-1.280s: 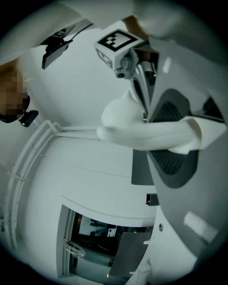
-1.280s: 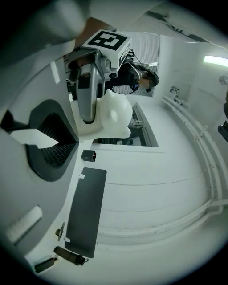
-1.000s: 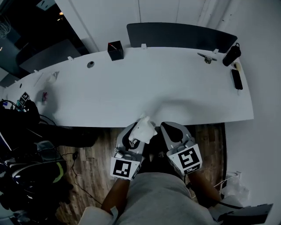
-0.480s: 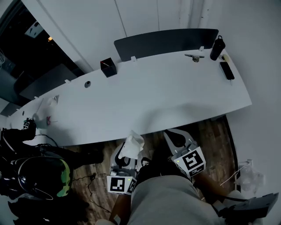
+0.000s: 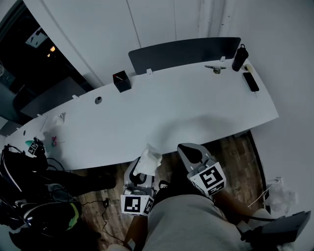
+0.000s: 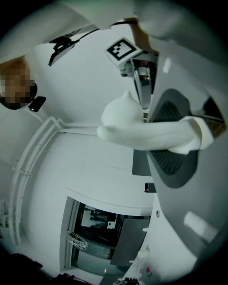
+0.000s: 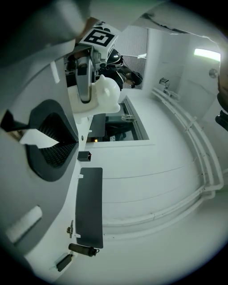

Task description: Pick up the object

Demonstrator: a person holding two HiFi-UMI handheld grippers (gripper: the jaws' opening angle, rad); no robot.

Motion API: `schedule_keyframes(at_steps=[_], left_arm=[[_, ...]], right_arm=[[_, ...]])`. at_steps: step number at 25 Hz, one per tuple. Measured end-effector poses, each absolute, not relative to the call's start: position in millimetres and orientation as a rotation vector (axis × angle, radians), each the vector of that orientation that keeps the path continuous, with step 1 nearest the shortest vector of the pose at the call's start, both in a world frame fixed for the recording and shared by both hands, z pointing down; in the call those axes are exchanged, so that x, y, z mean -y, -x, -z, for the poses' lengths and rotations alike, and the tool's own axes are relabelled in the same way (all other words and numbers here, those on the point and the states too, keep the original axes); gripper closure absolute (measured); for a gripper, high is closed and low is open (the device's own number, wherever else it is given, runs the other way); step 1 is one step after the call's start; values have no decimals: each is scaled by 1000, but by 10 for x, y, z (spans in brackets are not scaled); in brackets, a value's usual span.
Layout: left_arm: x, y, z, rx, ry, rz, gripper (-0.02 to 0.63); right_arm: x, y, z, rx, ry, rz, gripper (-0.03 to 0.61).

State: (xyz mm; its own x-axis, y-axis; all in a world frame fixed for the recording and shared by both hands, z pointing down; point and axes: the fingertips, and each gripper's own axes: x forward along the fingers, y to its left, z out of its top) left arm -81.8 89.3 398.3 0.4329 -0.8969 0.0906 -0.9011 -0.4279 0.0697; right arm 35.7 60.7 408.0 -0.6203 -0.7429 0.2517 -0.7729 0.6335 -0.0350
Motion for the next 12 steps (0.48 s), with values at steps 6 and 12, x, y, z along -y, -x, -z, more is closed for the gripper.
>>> schedule_keyframes(at_steps=[6,12], left_arm=[[-868,814,-4019,1597,-2567,-45,472],[-830,800,-4002,1583,-2582,-36,472]], right_arm=[[-603,-267,-4143,2637,-1217,-226,577],[-559,-291,-4152,2618,-1226,-214,577]])
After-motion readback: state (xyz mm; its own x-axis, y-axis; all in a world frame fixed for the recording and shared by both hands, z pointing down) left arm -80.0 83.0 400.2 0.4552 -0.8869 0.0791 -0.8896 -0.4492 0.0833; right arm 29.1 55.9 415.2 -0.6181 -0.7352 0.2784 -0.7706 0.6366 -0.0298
